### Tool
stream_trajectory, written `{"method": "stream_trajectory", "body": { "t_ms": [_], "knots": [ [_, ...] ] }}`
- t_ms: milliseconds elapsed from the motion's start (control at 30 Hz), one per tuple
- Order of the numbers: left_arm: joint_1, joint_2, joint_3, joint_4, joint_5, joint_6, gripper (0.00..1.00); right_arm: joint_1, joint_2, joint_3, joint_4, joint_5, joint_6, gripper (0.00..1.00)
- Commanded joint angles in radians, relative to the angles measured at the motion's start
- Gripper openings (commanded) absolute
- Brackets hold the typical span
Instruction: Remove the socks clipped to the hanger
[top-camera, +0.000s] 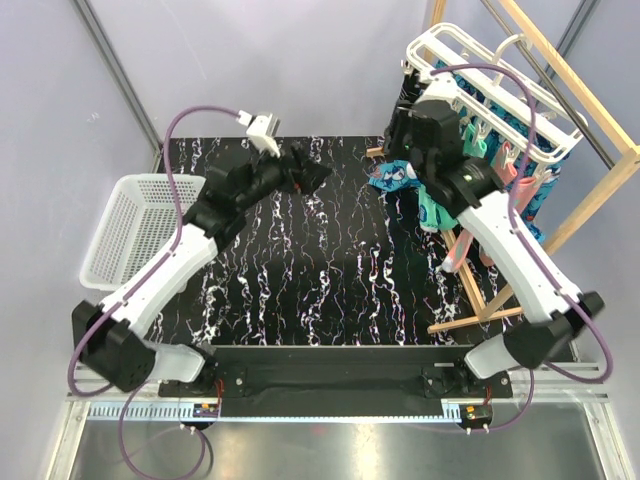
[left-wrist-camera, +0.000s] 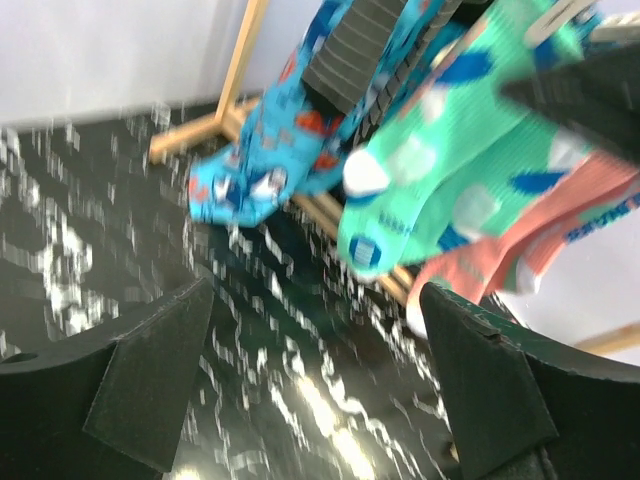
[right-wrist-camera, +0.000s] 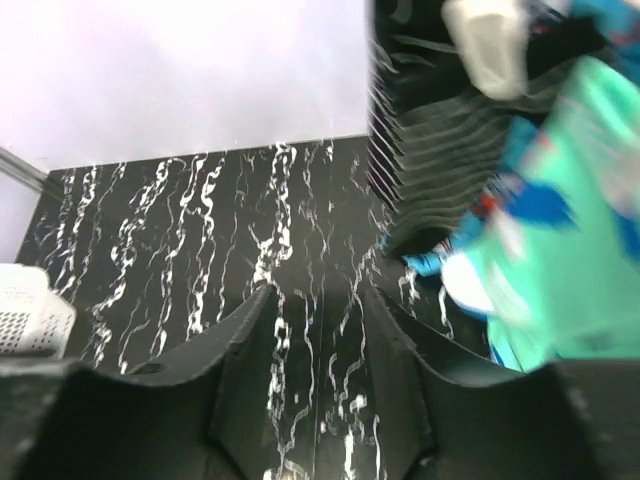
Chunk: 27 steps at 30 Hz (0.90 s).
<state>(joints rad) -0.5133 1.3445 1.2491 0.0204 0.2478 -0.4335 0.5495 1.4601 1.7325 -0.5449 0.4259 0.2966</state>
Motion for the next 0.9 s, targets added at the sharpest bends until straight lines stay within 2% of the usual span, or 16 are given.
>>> {"method": "stream_trajectory", "body": {
  "t_ms": [0,133,267,433,467,633,867],
  "knots": [
    [0.015,-0.1,-0.079,0.056,-0.004,-0.053,0.91,-0.003,0.12,0.096,0.086,-0.016,-0.094,0.5],
    [0.016,-0.185,-0.14,-0.003,-0.004,-0.031,0.93,-0.003,0.235,0.185,0.118,0.144,-0.171,0.54],
    [0.016,-0.246,-0.163,-0.072,-0.033,-0.001,0.94,-0.003,0.313,0.232,0.126,0.211,-0.202,0.57],
    [0.016,-0.262,-0.16,-0.099,-0.029,-0.011,0.95,-0.005,0.324,0.196,0.163,0.303,-0.223,0.63],
    [0.021,-0.251,-0.154,-0.111,0.003,-0.016,0.95,-0.008,0.315,0.181,0.195,0.306,-0.235,0.68],
    [0.021,-0.196,-0.123,-0.113,0.102,-0.056,0.95,-0.037,0.313,0.167,0.197,0.307,-0.238,0.76],
    [0.021,-0.197,-0.125,-0.091,0.108,-0.051,0.95,-0.069,0.364,0.222,0.194,0.266,-0.254,0.79]
  ]
}}
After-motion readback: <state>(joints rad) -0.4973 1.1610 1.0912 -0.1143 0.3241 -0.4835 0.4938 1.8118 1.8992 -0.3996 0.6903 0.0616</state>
